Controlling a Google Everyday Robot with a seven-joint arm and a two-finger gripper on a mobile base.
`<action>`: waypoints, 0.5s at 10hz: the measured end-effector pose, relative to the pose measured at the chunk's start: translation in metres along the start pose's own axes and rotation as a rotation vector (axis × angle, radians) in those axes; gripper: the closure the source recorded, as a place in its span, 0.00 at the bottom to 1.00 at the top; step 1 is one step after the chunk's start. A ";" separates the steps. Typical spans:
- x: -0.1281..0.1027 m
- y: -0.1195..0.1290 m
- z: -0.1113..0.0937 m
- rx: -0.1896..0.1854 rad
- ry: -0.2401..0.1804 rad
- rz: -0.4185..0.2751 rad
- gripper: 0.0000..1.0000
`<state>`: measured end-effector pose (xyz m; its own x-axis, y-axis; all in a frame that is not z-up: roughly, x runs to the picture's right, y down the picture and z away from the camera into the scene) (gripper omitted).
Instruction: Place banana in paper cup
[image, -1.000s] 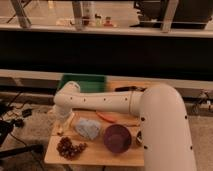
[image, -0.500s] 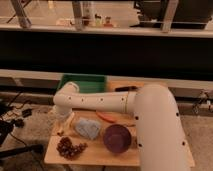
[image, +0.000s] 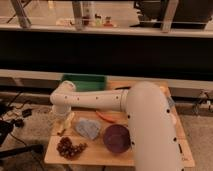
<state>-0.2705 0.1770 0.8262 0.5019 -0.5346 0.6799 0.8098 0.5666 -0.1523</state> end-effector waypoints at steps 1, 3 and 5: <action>0.001 -0.001 0.001 -0.009 0.006 -0.009 0.20; 0.009 0.004 0.006 -0.024 0.002 0.004 0.20; 0.014 0.006 0.010 -0.033 -0.003 0.014 0.20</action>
<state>-0.2611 0.1792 0.8420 0.5124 -0.5251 0.6795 0.8125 0.5527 -0.1855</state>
